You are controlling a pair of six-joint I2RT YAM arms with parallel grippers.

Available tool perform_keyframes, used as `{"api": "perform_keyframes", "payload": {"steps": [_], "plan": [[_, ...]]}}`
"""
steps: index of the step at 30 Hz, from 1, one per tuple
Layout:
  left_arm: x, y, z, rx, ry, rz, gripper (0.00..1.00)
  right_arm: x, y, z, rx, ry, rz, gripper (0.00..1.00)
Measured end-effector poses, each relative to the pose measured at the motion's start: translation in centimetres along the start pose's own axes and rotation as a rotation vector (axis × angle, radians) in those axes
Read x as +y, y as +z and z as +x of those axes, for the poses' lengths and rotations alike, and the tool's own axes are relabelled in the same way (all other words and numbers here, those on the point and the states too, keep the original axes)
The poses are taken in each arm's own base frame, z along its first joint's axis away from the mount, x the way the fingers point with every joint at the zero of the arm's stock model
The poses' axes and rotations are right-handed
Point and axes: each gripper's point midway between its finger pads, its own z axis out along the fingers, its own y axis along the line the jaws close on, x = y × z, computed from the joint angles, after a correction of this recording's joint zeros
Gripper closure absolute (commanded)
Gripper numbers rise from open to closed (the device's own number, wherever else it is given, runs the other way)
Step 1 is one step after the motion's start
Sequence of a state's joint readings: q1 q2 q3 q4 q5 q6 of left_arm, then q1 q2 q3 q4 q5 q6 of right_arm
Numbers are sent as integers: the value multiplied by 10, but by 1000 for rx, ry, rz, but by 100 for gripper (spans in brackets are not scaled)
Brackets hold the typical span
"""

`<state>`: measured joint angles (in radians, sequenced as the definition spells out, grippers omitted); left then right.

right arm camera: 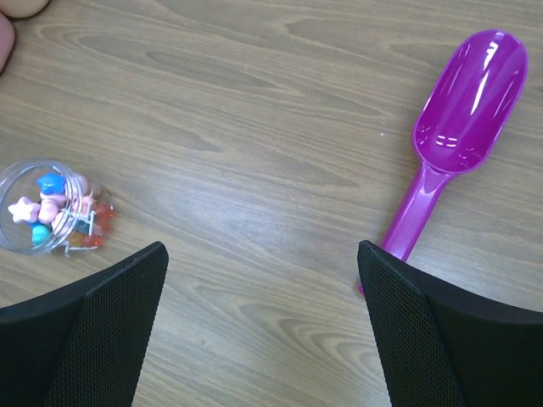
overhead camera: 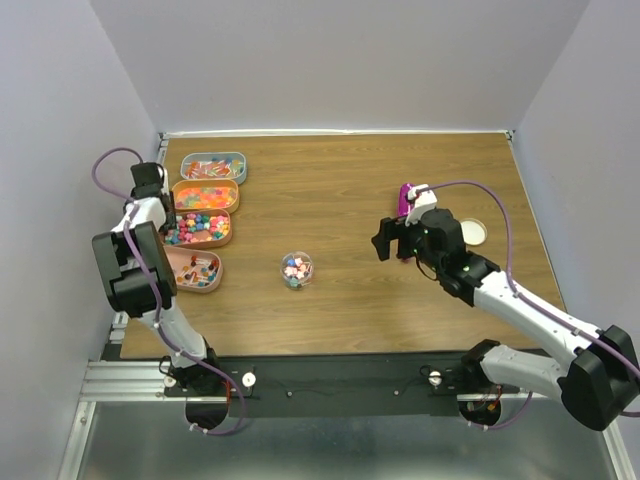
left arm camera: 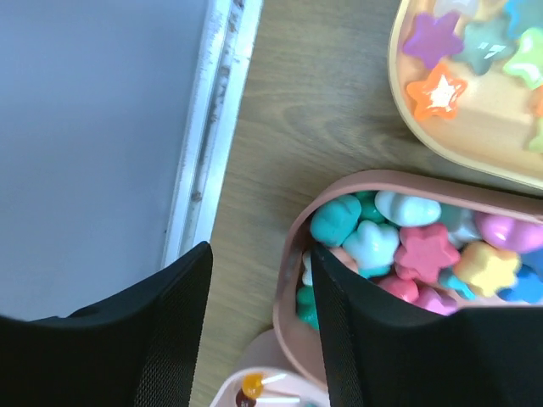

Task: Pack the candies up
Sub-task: Move the storage box to the center of the board.

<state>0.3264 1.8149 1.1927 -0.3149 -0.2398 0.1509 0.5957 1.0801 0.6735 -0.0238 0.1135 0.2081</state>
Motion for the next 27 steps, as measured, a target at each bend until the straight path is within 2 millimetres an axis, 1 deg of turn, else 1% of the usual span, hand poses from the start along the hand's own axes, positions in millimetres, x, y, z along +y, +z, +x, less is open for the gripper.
{"api": "perform_keyframes", "payload": {"steps": [1, 3, 4, 5, 6, 7, 9, 10, 11, 12, 14, 15, 17, 19, 20, 21, 22, 23, 24, 25, 26, 27], "plan": [[1, -3, -2, -8, -10, -2, 37, 0, 0, 0, 4, 0, 3, 2], [4, -20, -14, -61, -59, -4, 34, -2, 0, -3, 9, -1, 16, 0], [7, -29, -20, -88, -80, -7, 27, -4, -1, -6, 7, -1, 30, 0], [10, -40, -28, -126, -104, -9, 25, -5, -1, -9, 5, -1, 38, 0], [12, -59, -41, -194, -142, -4, 24, -6, -1, -10, 3, 0, 49, 0], [13, -66, -45, -215, -158, -3, 23, -9, -2, -12, 5, 0, 65, 0], [19, -103, -61, -333, -216, 7, 22, -13, -3, -16, 8, 2, 97, 0], [20, -121, -66, -383, -248, 18, 18, -16, -4, -18, 10, 4, 117, 0], [21, -140, -70, -439, -278, 35, 8, -18, -5, -19, 13, 3, 128, 0], [21, -157, -72, -493, -305, 53, 2, -22, -6, -20, 15, 4, 150, 0], [18, -185, -70, -564, -359, 97, 2, -27, -8, -20, 21, 7, 180, 0], [15, -191, -68, -583, -380, 115, 2, -30, -9, -19, 26, 7, 200, 0], [3, -198, -57, -593, -417, 179, 2, -35, -11, -16, 40, 8, 226, 0], [-18, -192, -37, -559, -438, 258, 2, -39, -12, -13, 52, 4, 249, 0], [-31, -185, -21, -514, -446, 300, 2, -44, -14, -11, 57, 5, 274, 0], [-39, -179, -11, -483, -451, 327, 2, -48, -15, -11, 58, 4, 292, 0], [-54, -172, 7, -432, -458, 375, 2, -52, -16, -10, 61, 8, 310, 0], [-60, -170, 14, -410, -460, 394, 2, -59, -17, -9, 64, 14, 338, 0], [-66, -170, 19, -397, -462, 416, 2, -69, -18, -7, 75, 30, 368, 0], [-75, -172, 27, -381, -458, 452, 2, -83, -19, -6, 80, 52, 411, 0], [-79, -177, 27, -389, -454, 476, 2, -100, -21, -5, 87, 82, 464, 0], [-82, -182, 25, -402, -448, 497, 2, -127, -23, 0, 103, 132, 537, 2]]}}
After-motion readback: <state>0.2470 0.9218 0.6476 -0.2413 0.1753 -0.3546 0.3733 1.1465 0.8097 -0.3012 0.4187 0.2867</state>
